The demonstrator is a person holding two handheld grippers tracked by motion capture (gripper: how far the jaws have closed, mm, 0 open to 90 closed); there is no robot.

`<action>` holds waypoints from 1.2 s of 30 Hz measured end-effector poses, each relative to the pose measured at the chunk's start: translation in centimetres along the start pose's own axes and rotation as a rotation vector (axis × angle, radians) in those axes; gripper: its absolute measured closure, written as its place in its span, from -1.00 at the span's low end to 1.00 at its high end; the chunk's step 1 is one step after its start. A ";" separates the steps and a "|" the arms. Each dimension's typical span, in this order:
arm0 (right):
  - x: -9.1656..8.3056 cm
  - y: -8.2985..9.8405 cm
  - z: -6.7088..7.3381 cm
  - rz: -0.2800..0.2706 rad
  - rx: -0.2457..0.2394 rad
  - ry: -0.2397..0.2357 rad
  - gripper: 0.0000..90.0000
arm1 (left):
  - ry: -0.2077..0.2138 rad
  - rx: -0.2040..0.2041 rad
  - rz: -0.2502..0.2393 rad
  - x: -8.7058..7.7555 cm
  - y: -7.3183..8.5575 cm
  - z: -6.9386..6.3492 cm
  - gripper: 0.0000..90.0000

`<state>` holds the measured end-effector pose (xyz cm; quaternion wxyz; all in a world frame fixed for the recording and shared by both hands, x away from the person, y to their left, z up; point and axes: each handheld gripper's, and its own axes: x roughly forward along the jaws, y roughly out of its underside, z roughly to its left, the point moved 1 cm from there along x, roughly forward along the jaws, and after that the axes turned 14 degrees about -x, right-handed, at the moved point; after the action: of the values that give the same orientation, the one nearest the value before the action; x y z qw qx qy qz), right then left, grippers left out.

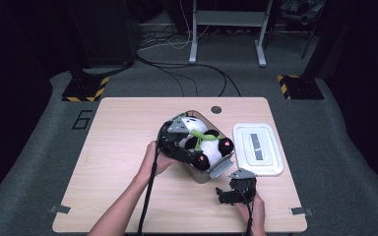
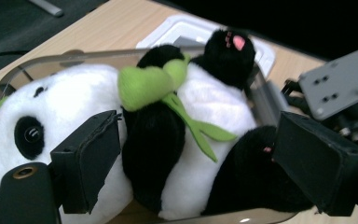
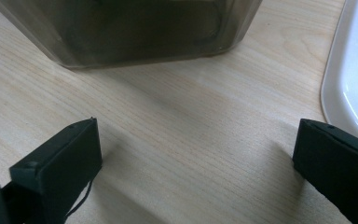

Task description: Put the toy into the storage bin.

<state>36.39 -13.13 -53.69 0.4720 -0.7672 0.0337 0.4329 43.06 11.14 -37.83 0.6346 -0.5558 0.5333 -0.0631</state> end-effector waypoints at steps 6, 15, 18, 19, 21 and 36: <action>0.0 0.0 0.0 0.000 0.000 -0.002 -1.00 | -0.046 0.012 0.005 0.9 0.8 0.1 -0.68; 0.0 0.0 0.0 -0.001 -0.001 -0.002 -1.00 | -0.102 0.030 0.068 2.8 1.5 0.3 -0.68; 0.0 0.0 0.0 0.000 -0.002 -0.001 -1.00 | -0.091 0.016 0.053 3.0 1.5 0.5 -0.68; 0.0 0.0 0.0 0.000 -0.002 -0.001 -1.00 | -0.095 0.018 0.032 2.8 1.4 0.4 -0.66; 0.0 0.0 0.0 0.000 -0.001 -0.001 -0.99 | -0.098 0.025 -0.022 2.0 1.2 0.3 -0.66; 0.0 0.0 0.0 -0.001 0.002 -0.001 -0.99 | -0.122 -0.026 0.075 4.2 -0.8 2.5 -0.66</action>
<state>36.38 -13.09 -53.70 0.4729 -0.7665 0.0335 0.4333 47.06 9.61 -40.22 0.6604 -0.5466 0.5148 0.0016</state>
